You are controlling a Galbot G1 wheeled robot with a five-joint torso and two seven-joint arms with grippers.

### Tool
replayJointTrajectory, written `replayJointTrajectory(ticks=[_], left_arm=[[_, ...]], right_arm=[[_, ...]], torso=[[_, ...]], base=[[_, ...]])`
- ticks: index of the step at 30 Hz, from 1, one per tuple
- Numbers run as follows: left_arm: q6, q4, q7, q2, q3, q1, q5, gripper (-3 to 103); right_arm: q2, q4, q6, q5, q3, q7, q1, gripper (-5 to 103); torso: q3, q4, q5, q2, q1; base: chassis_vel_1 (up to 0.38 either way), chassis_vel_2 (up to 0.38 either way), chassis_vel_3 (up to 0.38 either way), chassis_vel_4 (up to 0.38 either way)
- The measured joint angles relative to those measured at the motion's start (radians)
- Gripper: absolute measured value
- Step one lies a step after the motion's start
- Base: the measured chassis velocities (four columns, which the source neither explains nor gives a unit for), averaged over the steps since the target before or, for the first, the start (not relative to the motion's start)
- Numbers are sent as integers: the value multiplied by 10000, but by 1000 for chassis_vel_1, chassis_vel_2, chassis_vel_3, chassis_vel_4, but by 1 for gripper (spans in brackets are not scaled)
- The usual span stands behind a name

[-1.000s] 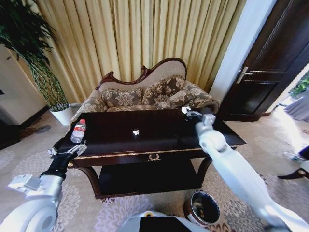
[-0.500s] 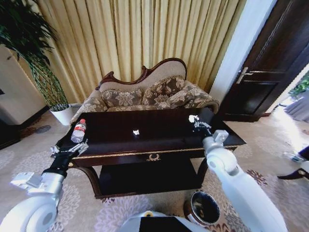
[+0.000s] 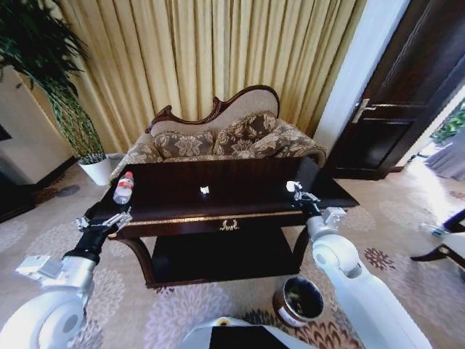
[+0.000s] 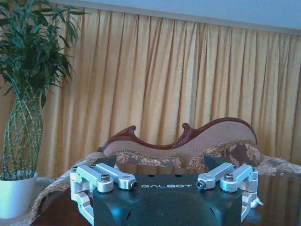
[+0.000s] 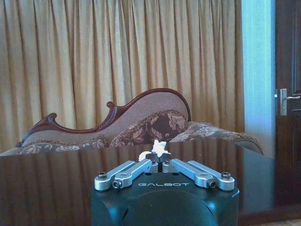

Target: Move to the front of the table and place the trash on the table into the trash bin.

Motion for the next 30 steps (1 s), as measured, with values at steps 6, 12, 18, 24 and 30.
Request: replayJointTrajectory(ticks=[6, 12, 18, 24, 30], left_arm=[[-1, 16, 3, -20, 64, -23, 15, 100], [-7, 12, 17, -73, 101, -2, 38, 100], [-77, 3, 43, -131, 2, 76, 39, 100], [-123, -43, 82, -177, -131, 159, 30, 100], [-152, -75, 87, -289, -129, 216, 43, 100]], right_arm=[[55, -143, 86, -234, -34, -126, -141, 0], [289, -808, 185, -711, -61, -618, -464, 0], [794, -3151, 405, -1638, -123, -1397, -522, 0], [1149, -5770, 880, -2750, -146, -1923, 79, 0], [1555, -8693, 1904, -4252, 47, -2794, 787, 0]], torso=[[0, 0, -3, 0, 0], [-6, -4, -1, 11, -12], [3, 0, 0, -1, -2], [6, 0, 0, -9, 14], [-2, -1, 0, 3, -5]], base=[[322, -307, -324, 314], [255, -265, -243, 225], [10, -17, -23, 16], [-43, 28, 29, -61], [-13, 5, 7, -11]])
